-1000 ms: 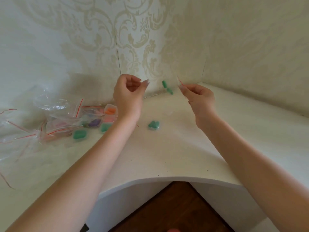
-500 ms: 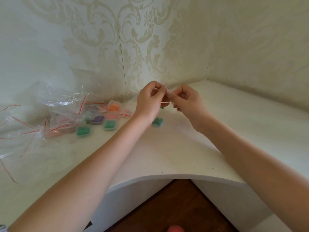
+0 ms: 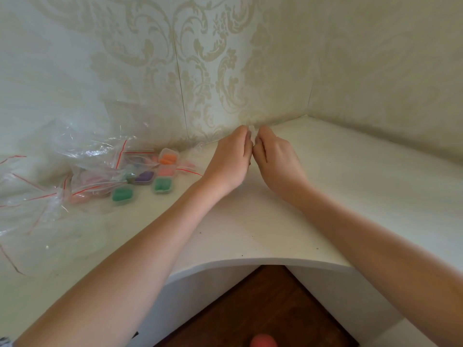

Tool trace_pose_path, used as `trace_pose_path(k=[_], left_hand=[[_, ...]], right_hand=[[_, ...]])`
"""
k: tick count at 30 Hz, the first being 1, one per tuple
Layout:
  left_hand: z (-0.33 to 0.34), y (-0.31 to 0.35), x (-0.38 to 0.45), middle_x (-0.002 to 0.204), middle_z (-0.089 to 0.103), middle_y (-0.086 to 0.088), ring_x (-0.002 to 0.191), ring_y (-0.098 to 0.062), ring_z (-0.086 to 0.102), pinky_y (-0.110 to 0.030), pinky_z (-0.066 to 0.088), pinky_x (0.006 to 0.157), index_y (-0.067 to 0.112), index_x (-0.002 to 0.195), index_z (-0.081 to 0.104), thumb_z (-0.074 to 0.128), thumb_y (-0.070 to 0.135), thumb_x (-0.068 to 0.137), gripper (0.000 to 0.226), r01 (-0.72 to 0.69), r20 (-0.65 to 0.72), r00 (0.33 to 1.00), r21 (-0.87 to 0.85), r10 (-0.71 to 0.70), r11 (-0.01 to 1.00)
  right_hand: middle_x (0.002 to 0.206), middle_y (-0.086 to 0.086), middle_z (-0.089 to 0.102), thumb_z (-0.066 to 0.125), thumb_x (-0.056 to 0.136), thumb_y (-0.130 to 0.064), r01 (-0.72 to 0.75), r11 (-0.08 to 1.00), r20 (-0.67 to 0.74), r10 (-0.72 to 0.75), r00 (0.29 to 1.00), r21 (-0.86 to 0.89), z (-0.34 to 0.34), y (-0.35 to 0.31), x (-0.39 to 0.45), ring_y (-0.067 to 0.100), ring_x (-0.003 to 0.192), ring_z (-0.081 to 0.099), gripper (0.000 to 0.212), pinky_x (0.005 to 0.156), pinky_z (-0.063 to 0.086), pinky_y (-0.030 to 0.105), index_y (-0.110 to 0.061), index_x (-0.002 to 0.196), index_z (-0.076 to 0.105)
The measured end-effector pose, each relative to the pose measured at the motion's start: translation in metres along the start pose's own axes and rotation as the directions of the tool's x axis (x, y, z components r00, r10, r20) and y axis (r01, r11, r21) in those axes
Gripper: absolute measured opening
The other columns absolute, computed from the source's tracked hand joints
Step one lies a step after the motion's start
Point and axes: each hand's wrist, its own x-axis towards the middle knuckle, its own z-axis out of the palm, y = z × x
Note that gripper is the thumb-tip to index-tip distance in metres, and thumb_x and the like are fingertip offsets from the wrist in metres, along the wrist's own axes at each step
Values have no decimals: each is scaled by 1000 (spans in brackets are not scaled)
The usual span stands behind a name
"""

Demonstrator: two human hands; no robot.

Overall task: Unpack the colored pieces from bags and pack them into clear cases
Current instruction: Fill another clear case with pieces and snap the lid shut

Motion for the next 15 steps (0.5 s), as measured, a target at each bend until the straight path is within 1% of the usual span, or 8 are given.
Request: trace_pose_path(k=[2, 5, 7, 9, 10, 12, 14, 15], left_hand=[[1, 0, -3, 64, 39, 0, 64, -27, 43, -36, 25, 57, 11, 76, 35, 35, 10, 99, 23, -37, 25, 999, 88, 35, 995], [4, 0, -7, 67, 43, -4, 66, -30, 43, -35, 26, 58, 9, 78, 36, 37, 13, 98, 20, -76, 53, 996, 142, 69, 987], [2, 1, -5, 61, 38, 1, 57, -24, 39, -33, 23, 57, 9, 76, 36, 37, 17, 100, 25, -58, -15, 998, 151, 61, 987], [-2, 0, -3, 58, 35, 4, 52, -18, 35, -32, 20, 56, 9, 75, 36, 38, 20, 101, 28, -37, -94, 994, 156, 52, 987], [-3, 0, -3, 59, 35, 5, 53, -20, 35, -32, 20, 55, 9, 76, 37, 38, 21, 101, 28, -32, -113, 992, 156, 50, 987], [-3, 0, -4, 60, 35, 6, 57, -23, 38, -32, 21, 55, 9, 78, 39, 38, 21, 101, 26, -41, -119, 991, 151, 59, 988], [-1, 2, -6, 60, 34, 7, 58, -24, 37, -32, 18, 55, 9, 77, 37, 40, 19, 100, 25, -83, -112, 989, 151, 100, 985], [-1, 5, -6, 60, 34, 7, 58, -25, 37, -31, 16, 55, 10, 78, 36, 41, 17, 100, 24, -116, -100, 986, 153, 132, 981]], right_hand=[[60, -2, 35, 37, 94, -11, -65, 994, -96, 74, 993, 88, 1, 2, 4, 24, 61, 32, 19, 56, 24, 34, -11, 76, 32], [60, -2, 37, 39, 92, -10, -69, 986, -156, 92, 983, 149, -3, 6, 8, 19, 56, 30, 22, 54, 25, 35, -15, 73, 29], [65, -1, 39, 42, 91, -7, 2, 997, -149, 10, 989, 79, -8, 7, 7, 20, 59, 34, 16, 54, 30, 38, -12, 79, 31], [78, 1, 44, 44, 87, 0, 116, 993, -140, -116, 983, -7, -11, 6, 5, 22, 68, 41, 12, 56, 39, 40, -10, 85, 38], [86, 2, 48, 45, 83, 4, 175, 983, -138, -181, 974, -52, -11, 6, 4, 21, 74, 44, 14, 56, 43, 39, -9, 86, 45], [102, 4, 53, 48, 78, 7, 243, 961, -128, -260, 957, -133, -9, 8, 6, 12, 82, 39, 22, 54, 44, 35, -9, 83, 62], [114, 3, 54, 52, 81, 3, 198, 966, -110, -218, 970, -169, -9, 10, 7, 5, 85, 33, 24, 56, 37, 29, -12, 81, 71], [119, 1, 54, 52, 83, 0, 153, 971, -94, -172, 981, -181, -9, 11, 6, 8, 89, 36, 23, 58, 35, 28, -12, 80, 71]])
